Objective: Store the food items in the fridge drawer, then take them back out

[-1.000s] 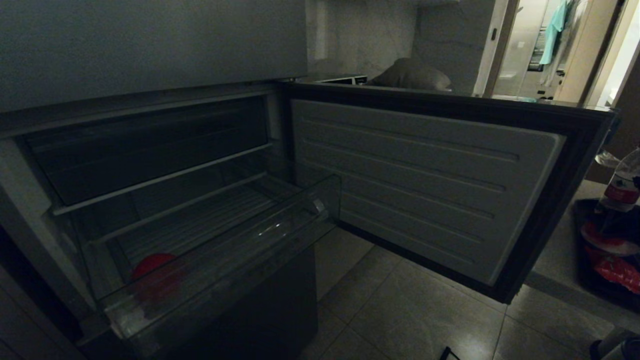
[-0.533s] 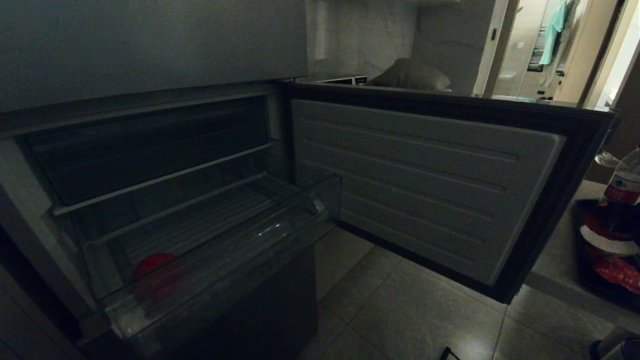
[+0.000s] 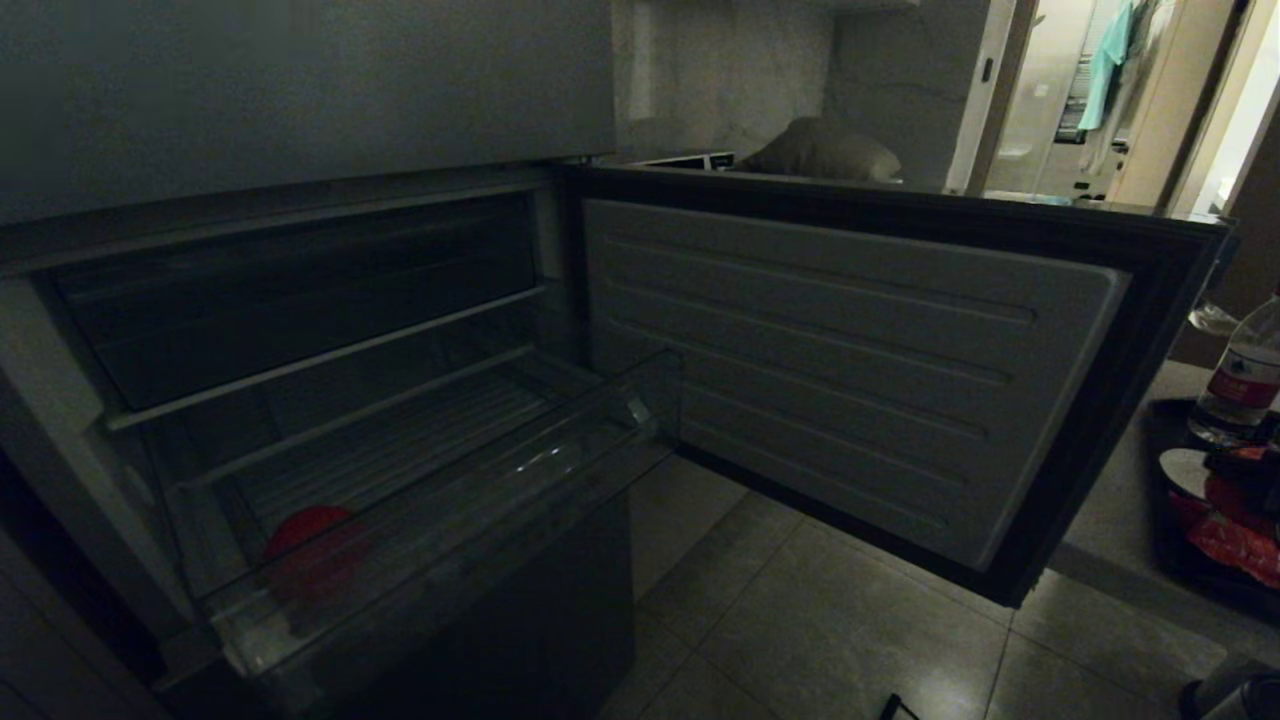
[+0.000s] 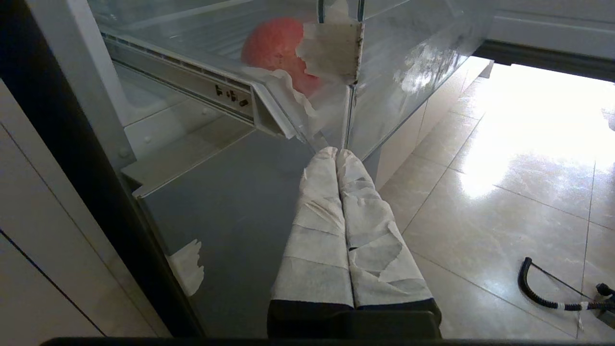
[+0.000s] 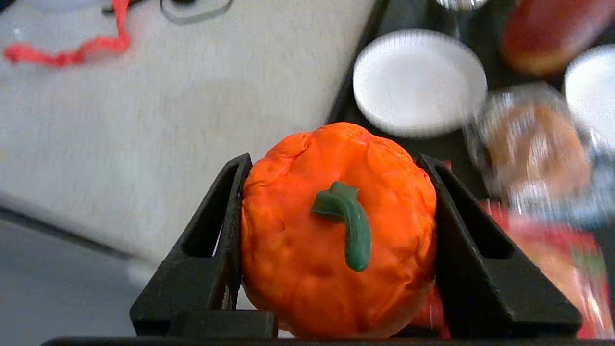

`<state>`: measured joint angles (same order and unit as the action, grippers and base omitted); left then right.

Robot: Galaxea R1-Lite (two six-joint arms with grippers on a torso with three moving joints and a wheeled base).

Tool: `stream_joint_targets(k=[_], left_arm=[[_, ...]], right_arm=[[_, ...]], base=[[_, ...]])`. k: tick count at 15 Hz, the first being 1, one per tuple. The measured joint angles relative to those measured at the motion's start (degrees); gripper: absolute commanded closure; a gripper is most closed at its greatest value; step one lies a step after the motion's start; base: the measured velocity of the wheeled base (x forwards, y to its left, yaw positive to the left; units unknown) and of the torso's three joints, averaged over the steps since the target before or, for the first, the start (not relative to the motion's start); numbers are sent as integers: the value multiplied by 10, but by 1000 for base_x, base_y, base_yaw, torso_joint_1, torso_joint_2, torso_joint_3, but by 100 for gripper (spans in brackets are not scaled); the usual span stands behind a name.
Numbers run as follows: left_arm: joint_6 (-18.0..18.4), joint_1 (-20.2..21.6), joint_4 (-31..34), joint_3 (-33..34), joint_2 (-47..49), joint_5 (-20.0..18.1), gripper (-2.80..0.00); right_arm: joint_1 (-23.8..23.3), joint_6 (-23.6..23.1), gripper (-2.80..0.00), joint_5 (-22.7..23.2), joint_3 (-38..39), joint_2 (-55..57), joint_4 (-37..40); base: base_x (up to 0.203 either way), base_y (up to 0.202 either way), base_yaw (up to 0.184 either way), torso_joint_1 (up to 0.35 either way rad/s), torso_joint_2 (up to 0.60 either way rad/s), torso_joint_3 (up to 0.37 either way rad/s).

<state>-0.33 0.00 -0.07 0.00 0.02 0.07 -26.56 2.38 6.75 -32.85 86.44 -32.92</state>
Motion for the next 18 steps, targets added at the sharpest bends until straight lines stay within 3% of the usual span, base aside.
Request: stream_joint_targets(k=[7, 18], left_arm=[[0, 0, 0, 0, 0, 0, 0], [0, 0, 0, 0, 0, 0, 0]], right_arm=[[8, -2, 0, 0, 108, -119, -3], [112, -3, 0, -2, 179, -233, 2]], base=[[0, 0, 0, 0, 0, 0], [0, 0, 0, 0, 0, 0]])
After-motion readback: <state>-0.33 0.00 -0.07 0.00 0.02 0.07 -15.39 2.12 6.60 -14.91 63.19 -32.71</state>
